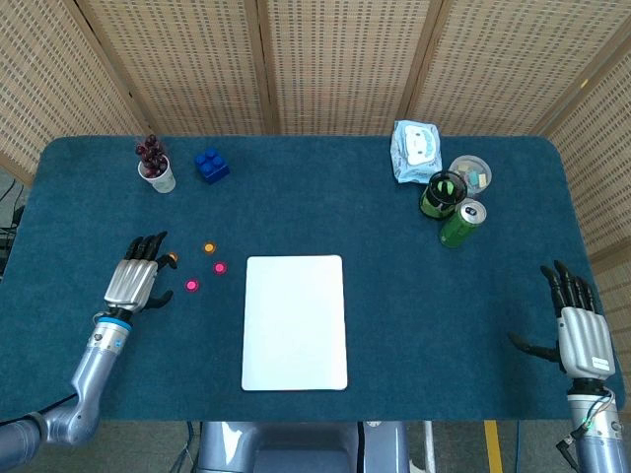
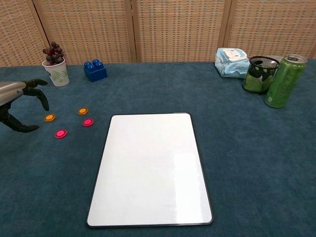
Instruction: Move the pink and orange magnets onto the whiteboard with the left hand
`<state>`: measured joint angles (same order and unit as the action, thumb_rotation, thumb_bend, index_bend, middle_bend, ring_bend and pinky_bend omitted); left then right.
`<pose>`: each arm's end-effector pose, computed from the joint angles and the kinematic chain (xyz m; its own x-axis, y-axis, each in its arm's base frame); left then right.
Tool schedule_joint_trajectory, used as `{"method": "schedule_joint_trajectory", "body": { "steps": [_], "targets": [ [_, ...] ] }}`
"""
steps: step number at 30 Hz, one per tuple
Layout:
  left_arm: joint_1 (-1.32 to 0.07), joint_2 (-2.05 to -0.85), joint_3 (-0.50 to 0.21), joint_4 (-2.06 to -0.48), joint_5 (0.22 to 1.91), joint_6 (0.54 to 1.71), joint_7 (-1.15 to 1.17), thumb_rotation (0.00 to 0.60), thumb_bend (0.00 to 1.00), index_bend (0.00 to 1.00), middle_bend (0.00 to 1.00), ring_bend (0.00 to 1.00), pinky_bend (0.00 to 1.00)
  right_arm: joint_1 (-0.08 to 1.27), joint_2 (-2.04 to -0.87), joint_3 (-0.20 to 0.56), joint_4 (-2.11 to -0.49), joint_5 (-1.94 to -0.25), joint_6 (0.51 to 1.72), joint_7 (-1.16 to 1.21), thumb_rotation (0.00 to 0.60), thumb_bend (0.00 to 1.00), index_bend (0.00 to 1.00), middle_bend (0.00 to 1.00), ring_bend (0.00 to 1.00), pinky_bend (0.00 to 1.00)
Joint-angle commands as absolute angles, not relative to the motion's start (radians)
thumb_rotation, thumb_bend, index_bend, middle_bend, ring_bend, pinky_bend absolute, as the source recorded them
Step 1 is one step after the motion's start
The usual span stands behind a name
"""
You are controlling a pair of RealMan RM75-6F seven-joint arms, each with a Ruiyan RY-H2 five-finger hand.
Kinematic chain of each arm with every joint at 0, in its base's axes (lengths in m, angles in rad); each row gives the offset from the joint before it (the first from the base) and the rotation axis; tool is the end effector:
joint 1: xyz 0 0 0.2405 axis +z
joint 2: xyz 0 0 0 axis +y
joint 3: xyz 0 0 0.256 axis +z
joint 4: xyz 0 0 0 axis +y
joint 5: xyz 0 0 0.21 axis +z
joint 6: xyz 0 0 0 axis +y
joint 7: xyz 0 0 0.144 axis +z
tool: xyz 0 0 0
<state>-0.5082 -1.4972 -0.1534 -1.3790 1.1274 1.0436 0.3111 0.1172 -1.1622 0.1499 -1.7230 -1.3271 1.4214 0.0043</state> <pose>-0.2575 0.3173 0.0210 0.4655 0.2398 0.8519 0.8850 -0.1120 -0.4520 -0.2954 -0.2075 0.1484 0.2143 0.0285 0.9764 -0.9721 0.1036 0.2103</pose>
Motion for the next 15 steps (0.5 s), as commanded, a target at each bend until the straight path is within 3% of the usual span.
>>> {"method": "schedule_joint_trajectory", "body": {
  "steps": [1,15],
  "targets": [
    [-0.524,-1.516,-0.155,-1.376,1.083,1.019,0.364,0.6,0.29,0.41,0.0,0.0,0.0,0.117,-1.16,0.149,-1.724,-1.327,1.419,0.006,0.6,0.03,0.0,0.0,0.0,0.0],
    [-0.549,-1.571,-0.154,-1.314,1.035,0.99,0.381,0.6,0.27,0.42,0.0,0.0,0.0,0.119,-1.154,0.147,-1.728,-1.327,1.41,0.017,0.6,0.03,0.0,0.0,0.0,0.0]
  ]
}}
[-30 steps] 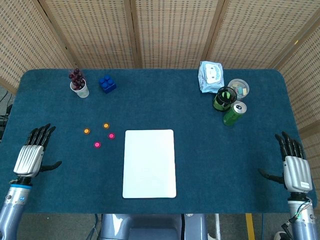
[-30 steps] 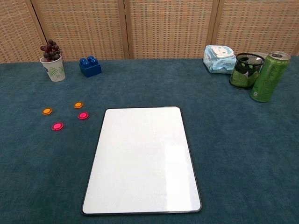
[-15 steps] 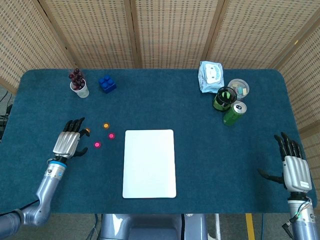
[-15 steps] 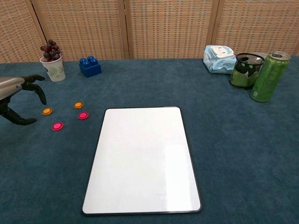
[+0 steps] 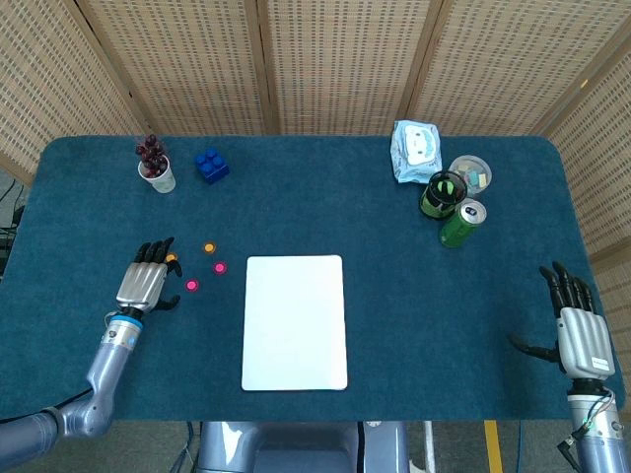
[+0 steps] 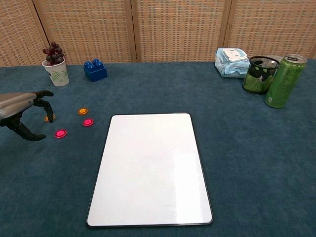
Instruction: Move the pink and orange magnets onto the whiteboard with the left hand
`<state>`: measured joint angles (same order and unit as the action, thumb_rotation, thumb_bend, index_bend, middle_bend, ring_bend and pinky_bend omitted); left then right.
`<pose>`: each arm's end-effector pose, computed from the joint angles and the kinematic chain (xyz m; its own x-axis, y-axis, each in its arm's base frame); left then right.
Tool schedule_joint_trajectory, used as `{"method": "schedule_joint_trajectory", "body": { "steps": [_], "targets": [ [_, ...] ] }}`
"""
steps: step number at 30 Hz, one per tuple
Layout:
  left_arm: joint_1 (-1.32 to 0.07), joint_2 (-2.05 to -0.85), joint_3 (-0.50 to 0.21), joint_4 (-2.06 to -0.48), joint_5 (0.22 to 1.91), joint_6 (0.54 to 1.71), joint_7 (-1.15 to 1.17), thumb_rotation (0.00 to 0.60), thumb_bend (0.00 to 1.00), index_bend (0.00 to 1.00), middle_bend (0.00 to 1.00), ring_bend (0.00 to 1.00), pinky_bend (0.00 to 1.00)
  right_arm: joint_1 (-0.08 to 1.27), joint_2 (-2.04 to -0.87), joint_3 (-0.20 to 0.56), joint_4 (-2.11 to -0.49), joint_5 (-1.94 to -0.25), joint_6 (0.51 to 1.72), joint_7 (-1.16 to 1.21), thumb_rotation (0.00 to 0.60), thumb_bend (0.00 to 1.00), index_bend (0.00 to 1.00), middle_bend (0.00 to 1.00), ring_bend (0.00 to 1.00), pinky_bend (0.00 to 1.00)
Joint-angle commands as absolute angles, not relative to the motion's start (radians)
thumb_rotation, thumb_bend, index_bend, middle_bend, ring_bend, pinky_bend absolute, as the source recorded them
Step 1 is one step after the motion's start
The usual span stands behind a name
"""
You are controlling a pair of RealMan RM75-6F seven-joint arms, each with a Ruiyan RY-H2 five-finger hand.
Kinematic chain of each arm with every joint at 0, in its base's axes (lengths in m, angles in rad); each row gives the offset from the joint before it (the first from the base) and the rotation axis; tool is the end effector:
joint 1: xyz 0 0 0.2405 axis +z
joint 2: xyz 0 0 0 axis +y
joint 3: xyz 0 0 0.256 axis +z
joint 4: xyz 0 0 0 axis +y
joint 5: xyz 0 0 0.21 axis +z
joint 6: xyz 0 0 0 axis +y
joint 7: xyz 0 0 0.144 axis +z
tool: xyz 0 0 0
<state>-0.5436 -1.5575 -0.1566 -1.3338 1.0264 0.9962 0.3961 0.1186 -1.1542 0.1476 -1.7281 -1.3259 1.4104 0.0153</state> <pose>-0.2576 0.3234 -0.0005 0.4854 0.2982 0.8219 0.8713 -0.0863 -0.4832 -0.2954 -0.2075 0.1486 0.2055 0.0170 0.9785 -0.9738 0.1031 0.2027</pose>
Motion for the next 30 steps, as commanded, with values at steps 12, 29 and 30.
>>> {"method": "schedule_joint_trajectory", "body": {
  "steps": [12,29,30],
  "targets": [
    [-0.594,-1.636,-0.156,-1.217,1.031,0.937,0.384,0.6,0.26,0.42,0.0,0.0,0.0,0.119,-1.149,0.148,-1.733,-1.32,1.402,0.029,0.6,0.03,0.0,0.0,0.0,0.0],
    [-0.639,-1.665,-0.161,-1.206,0.926,0.899,0.498,0.6,0.3,0.49,0.0,0.0,0.0,0.118,-1.145,0.149,-1.736,-1.314,1.397,0.044,0.6,0.03,0.0,0.0,0.0,0.0],
    [-0.639,-1.663,-0.161,-1.21,0.921,0.9,0.502,0.6,0.31,0.51,0.0,0.0,0.0,0.118,-1.146,0.149,-1.736,-1.314,1.397,0.044,0.6,0.03,0.0,0.0,0.0,0.0]
  ]
}}
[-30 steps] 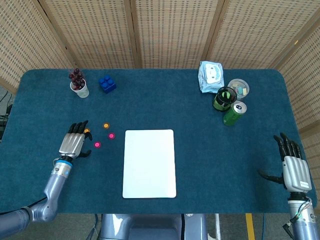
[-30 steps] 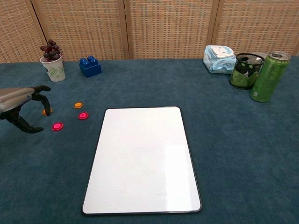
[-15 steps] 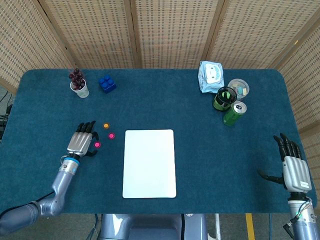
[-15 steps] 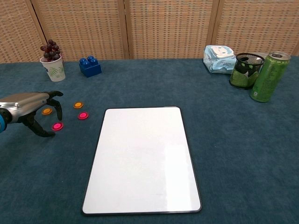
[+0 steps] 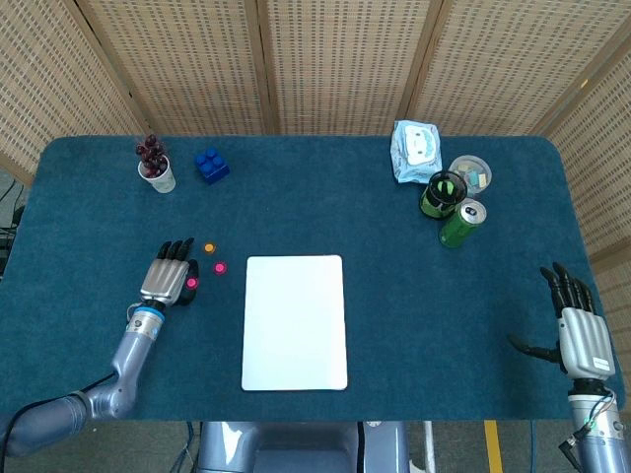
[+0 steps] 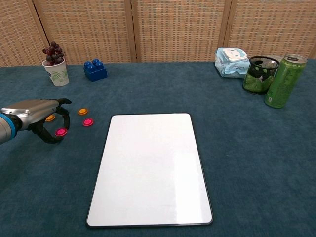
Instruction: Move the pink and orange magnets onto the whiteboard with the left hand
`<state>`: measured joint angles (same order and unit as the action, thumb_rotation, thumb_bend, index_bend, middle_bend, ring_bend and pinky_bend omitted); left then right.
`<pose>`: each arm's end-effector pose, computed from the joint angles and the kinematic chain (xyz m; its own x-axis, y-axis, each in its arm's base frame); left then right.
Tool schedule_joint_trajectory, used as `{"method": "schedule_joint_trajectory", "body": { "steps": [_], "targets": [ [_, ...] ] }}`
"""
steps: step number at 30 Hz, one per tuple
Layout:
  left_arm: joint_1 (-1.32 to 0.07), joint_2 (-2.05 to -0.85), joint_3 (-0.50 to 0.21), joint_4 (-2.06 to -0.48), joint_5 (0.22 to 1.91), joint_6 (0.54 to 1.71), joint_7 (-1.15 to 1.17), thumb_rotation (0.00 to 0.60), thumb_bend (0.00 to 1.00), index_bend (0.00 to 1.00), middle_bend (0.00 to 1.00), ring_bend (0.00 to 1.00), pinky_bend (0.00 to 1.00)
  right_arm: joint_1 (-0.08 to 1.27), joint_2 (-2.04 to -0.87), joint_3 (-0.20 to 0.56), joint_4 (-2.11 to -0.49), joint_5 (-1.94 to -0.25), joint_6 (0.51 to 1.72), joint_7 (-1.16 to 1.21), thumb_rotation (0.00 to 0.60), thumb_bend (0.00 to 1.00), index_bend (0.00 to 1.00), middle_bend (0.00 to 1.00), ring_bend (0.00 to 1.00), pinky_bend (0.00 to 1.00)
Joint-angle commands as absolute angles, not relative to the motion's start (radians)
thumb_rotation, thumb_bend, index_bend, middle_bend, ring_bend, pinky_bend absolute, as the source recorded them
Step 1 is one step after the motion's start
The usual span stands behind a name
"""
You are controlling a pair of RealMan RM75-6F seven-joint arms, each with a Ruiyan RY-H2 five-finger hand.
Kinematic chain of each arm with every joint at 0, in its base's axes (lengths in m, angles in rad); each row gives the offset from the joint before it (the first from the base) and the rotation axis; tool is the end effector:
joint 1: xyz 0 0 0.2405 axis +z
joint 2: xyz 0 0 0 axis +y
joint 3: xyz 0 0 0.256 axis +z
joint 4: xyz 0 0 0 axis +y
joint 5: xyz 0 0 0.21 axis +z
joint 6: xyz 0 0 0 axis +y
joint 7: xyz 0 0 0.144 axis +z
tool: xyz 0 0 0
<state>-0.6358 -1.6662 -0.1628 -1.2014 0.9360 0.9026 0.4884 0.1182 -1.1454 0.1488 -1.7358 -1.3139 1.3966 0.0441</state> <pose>-0.2456 0.3442 -0.0358 0.5448 0.3532 0.7606 0.8333 -0.1264 -0.5382 -0.2966 -0.2073 0.1493 0.1751 0.0079 0.9845 -0.9783 0.1139 0.1731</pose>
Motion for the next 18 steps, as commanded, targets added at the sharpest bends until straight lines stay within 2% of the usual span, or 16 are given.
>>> {"method": "schedule_joint_trajectory", "body": {
  "steps": [1,18],
  "targets": [
    [-0.639,-1.661,-0.162,-1.214,0.917,0.903,0.505,0.6,0.31,0.52,0.0,0.0,0.0,0.118,-1.146,0.149,-1.736,-1.314,1.397,0.044,0.6,0.03,0.0,0.0,0.0,0.0],
    [-0.656,-1.588,-0.182,-1.367,0.906,0.969,0.545,0.6,0.31,0.53,0.0,0.0,0.0,0.118,-1.144,0.149,-1.738,-1.312,1.396,0.045,0.6,0.03,0.0,0.0,0.0,0.0]
  ]
}}
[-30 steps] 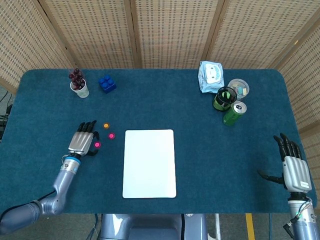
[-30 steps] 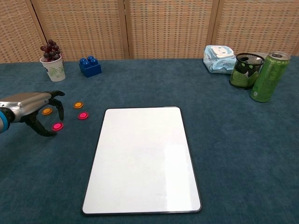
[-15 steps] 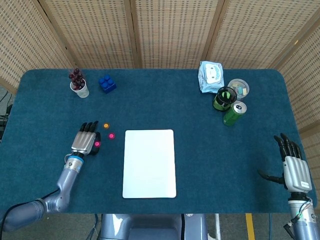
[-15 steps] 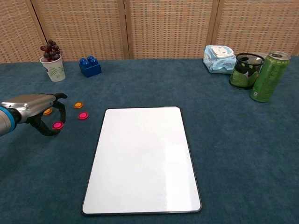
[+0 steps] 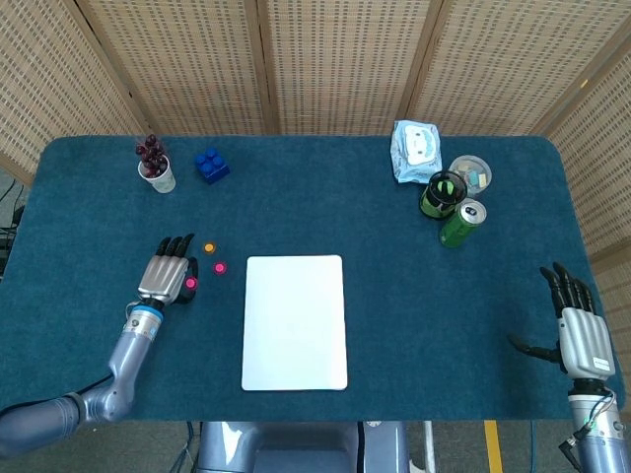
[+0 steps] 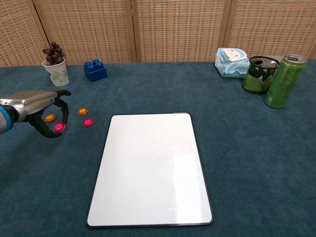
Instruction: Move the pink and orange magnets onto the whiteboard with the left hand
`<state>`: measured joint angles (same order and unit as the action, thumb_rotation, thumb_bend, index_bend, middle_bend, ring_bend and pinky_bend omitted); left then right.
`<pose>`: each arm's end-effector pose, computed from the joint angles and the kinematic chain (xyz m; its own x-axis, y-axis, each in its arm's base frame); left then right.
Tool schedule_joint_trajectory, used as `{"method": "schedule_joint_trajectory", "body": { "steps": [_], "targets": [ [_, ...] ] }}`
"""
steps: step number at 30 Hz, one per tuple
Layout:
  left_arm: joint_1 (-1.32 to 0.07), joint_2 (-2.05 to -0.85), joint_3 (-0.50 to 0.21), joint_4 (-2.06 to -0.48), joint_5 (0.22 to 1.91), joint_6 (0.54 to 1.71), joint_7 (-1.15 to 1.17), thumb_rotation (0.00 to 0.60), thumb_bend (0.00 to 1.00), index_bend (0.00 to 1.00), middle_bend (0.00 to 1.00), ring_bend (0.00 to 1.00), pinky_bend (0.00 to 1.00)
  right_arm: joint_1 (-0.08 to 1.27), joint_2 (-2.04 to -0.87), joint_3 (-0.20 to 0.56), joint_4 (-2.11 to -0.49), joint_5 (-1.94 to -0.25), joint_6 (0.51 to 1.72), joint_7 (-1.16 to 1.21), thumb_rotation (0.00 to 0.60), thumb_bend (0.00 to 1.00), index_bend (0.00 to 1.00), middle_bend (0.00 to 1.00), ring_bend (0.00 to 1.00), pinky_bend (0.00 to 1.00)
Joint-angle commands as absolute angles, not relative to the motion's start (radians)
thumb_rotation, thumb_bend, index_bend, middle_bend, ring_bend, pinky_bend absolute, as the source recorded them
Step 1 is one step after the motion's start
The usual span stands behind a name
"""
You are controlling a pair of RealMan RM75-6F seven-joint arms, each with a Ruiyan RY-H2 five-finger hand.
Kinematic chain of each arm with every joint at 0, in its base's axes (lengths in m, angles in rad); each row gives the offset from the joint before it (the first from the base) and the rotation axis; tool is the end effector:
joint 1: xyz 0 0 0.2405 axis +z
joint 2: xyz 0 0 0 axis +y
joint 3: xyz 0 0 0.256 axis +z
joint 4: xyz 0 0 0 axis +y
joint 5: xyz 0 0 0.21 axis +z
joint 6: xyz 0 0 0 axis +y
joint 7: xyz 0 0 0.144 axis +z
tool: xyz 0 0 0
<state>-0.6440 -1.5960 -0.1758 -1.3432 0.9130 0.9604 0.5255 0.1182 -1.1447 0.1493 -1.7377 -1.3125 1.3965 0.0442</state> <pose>-0.2252 0.3428 -0.0176 0.5282 0.3178 0.7874 0.8472 -0.1350 -0.5138 -0.2964 -0.2074 0.1495 0.1736 0.0082 0.9848 -0.9785 0.1149 0.1715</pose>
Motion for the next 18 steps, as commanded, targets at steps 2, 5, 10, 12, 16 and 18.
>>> {"method": "schedule_joint_trajectory", "body": {
  "steps": [2,5,10,12,16,18],
  "targets": [
    [-0.669,-1.588,-0.19,-1.386,0.895,0.971,0.564,0.6,0.31,0.53,0.0,0.0,0.0,0.118,-1.144,0.149,-1.739,-1.312,1.395,0.047,0.6,0.03,0.0,0.0,0.0,0.0],
    [-0.718,-1.612,-0.215,-1.403,0.867,0.956,0.608,0.6,0.3,0.53,0.0,0.0,0.0,0.119,-1.143,0.149,-1.739,-1.311,1.393,0.05,0.6,0.03,0.0,0.0,0.0,0.0],
    [-0.798,-1.672,-0.234,-1.397,0.794,0.944,0.707,0.6,0.3,0.53,0.0,0.0,0.0,0.119,-1.142,0.149,-1.739,-1.312,1.392,0.052,0.6,0.03,0.0,0.0,0.0,0.0],
    [-0.831,-1.702,-0.244,-1.384,0.754,0.94,0.744,0.6,0.3,0.53,0.0,0.0,0.0,0.12,-1.142,0.15,-1.738,-1.31,1.389,0.055,0.6,0.03,0.0,0.0,0.0,0.0],
    [-0.887,-1.742,-0.264,-1.358,0.648,0.928,0.804,0.6,0.3,0.53,0.0,0.0,0.0,0.121,-1.14,0.15,-1.737,-1.306,1.383,0.063,0.6,0.03,0.0,0.0,0.0,0.0],
    [-0.908,-1.756,-0.267,-1.339,0.616,0.927,0.824,0.6,0.3,0.53,0.0,0.0,0.0,0.121,-1.139,0.15,-1.736,-1.306,1.382,0.066,0.6,0.03,0.0,0.0,0.0,0.0]
  ]
}}
